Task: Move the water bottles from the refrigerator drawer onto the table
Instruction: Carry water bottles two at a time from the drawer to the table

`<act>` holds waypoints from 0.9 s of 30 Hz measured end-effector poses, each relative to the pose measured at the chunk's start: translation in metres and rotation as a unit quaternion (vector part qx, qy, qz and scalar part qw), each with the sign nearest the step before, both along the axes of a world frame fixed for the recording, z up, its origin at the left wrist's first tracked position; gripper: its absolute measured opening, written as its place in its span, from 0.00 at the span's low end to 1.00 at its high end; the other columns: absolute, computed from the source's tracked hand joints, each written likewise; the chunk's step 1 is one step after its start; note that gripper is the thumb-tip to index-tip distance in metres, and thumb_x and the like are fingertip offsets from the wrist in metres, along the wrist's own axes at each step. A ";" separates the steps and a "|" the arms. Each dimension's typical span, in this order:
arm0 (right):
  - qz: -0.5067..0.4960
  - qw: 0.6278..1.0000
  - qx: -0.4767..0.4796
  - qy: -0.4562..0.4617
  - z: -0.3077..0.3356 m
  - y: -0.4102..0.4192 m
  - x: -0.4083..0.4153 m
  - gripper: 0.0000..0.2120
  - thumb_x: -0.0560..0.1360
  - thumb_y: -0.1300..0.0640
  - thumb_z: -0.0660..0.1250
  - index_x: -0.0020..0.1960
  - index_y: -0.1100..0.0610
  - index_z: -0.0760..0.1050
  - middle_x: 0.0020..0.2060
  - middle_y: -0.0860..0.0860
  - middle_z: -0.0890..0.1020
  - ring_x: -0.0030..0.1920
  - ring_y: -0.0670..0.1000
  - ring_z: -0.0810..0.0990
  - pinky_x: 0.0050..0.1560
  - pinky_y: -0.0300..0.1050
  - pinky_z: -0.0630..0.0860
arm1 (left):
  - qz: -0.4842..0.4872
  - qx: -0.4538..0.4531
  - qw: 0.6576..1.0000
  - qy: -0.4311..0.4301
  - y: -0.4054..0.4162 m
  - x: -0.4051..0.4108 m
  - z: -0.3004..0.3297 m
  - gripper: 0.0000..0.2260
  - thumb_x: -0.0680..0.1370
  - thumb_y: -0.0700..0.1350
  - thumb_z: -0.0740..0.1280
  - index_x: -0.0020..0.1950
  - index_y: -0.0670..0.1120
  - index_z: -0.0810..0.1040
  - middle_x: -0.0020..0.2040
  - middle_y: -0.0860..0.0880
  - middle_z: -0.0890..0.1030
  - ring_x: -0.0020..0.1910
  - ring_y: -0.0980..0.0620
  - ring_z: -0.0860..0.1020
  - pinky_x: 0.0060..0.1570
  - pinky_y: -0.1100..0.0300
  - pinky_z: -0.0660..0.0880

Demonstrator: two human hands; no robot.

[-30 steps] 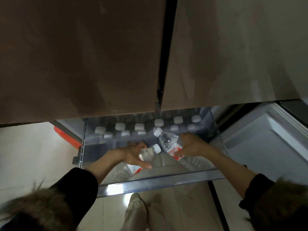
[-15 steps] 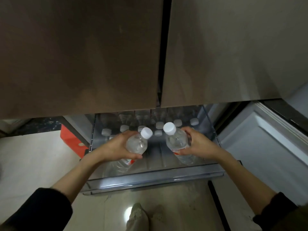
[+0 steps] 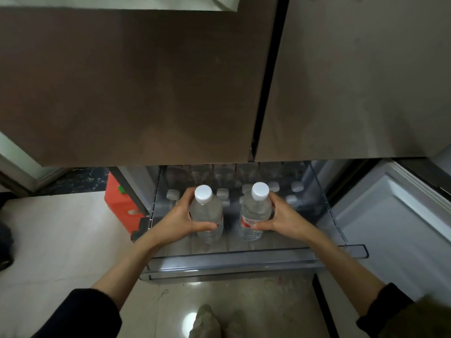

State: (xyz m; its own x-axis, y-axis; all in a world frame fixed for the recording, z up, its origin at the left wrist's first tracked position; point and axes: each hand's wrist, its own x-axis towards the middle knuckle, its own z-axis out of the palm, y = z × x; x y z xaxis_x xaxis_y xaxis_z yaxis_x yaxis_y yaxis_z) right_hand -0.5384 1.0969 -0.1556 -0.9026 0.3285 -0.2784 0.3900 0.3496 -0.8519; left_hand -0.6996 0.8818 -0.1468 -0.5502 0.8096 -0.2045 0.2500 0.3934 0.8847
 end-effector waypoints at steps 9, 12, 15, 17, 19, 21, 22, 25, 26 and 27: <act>0.012 0.998 0.051 -0.043 -0.006 -0.004 -0.002 0.38 0.62 0.51 0.78 0.67 0.53 0.65 0.62 0.49 0.74 0.62 0.48 0.75 0.65 0.52 0.71 | -0.099 -0.024 0.993 -0.051 0.004 -0.015 -0.015 0.36 0.68 0.38 0.75 0.68 0.52 0.57 0.59 0.60 0.70 0.58 0.65 0.71 0.51 0.78 0.69; -0.018 0.998 0.054 -0.032 -0.004 -0.010 -0.003 0.38 0.60 0.47 0.78 0.66 0.52 0.66 0.61 0.49 0.75 0.60 0.48 0.75 0.64 0.52 0.73 | -0.071 -0.013 0.996 -0.043 0.003 -0.014 -0.017 0.34 0.67 0.40 0.76 0.66 0.51 0.62 0.56 0.61 0.73 0.54 0.69 0.74 0.48 0.78 0.70; -0.049 0.998 0.044 -0.015 -0.002 -0.015 -0.002 0.39 0.59 0.45 0.78 0.66 0.51 0.67 0.60 0.48 0.77 0.60 0.47 0.76 0.63 0.52 0.74 | -0.037 -0.001 0.999 0.002 0.003 -0.006 -0.013 0.31 0.63 0.49 0.78 0.59 0.60 0.65 0.54 0.63 0.75 0.51 0.69 0.75 0.44 0.78 0.71; -0.056 0.997 0.050 -0.005 0.002 -0.018 0.004 0.40 0.58 0.44 0.78 0.65 0.51 0.67 0.60 0.47 0.77 0.59 0.47 0.76 0.62 0.51 0.74 | -0.025 0.010 0.999 0.040 -0.002 0.003 -0.010 0.30 0.61 0.51 0.79 0.55 0.64 0.67 0.51 0.65 0.76 0.50 0.73 0.74 0.43 0.80 0.70; -0.060 0.996 0.060 0.011 0.011 -0.021 0.011 0.39 0.58 0.42 0.78 0.64 0.49 0.67 0.58 0.45 0.78 0.57 0.44 0.77 0.61 0.49 0.75 | 0.004 0.036 0.996 0.080 -0.011 0.015 -0.002 0.29 0.60 0.51 0.79 0.52 0.66 0.68 0.48 0.67 0.76 0.49 0.77 0.73 0.42 0.82 0.68; -0.055 0.995 0.072 0.034 0.025 -0.025 0.019 0.36 0.58 0.41 0.78 0.61 0.43 0.67 0.57 0.41 0.77 0.56 0.40 0.76 0.59 0.44 0.75 | 0.048 0.072 0.990 0.108 -0.019 0.026 0.012 0.28 0.59 0.53 0.79 0.52 0.67 0.68 0.47 0.68 0.76 0.49 0.76 0.73 0.42 0.81 0.69; -0.047 0.994 0.080 0.050 0.034 -0.027 0.023 0.34 0.58 0.41 0.77 0.59 0.39 0.66 0.56 0.39 0.76 0.55 0.38 0.75 0.57 0.40 0.74 | 0.063 0.086 0.987 0.122 -0.023 0.032 0.021 0.29 0.59 0.54 0.79 0.53 0.68 0.68 0.48 0.70 0.75 0.49 0.75 0.73 0.43 0.81 0.69; -0.030 0.988 0.104 0.112 0.062 -0.038 0.035 0.29 0.57 0.41 0.77 0.53 0.33 0.66 0.53 0.35 0.75 0.53 0.35 0.75 0.53 0.35 0.72 | 0.101 0.131 0.974 0.154 -0.033 0.057 0.052 0.30 0.58 0.59 0.75 0.55 0.71 0.66 0.49 0.75 0.73 0.51 0.77 0.71 0.46 0.82 0.67; -0.031 0.985 0.104 0.138 0.072 -0.041 0.040 0.29 0.57 0.42 0.77 0.53 0.34 0.67 0.52 0.35 0.76 0.54 0.37 0.75 0.54 0.37 0.73 | 0.118 0.153 0.970 0.149 -0.036 0.067 0.062 0.30 0.58 0.60 0.75 0.56 0.71 0.66 0.50 0.75 0.73 0.52 0.76 0.71 0.46 0.82 0.67; -0.033 0.981 0.097 0.164 0.082 -0.045 0.045 0.29 0.57 0.42 0.78 0.53 0.35 0.67 0.52 0.35 0.76 0.54 0.38 0.75 0.54 0.38 0.73 | 0.137 0.177 0.965 0.139 -0.040 0.077 0.072 0.31 0.58 0.60 0.75 0.58 0.69 0.67 0.52 0.74 0.74 0.53 0.74 0.72 0.46 0.81 0.68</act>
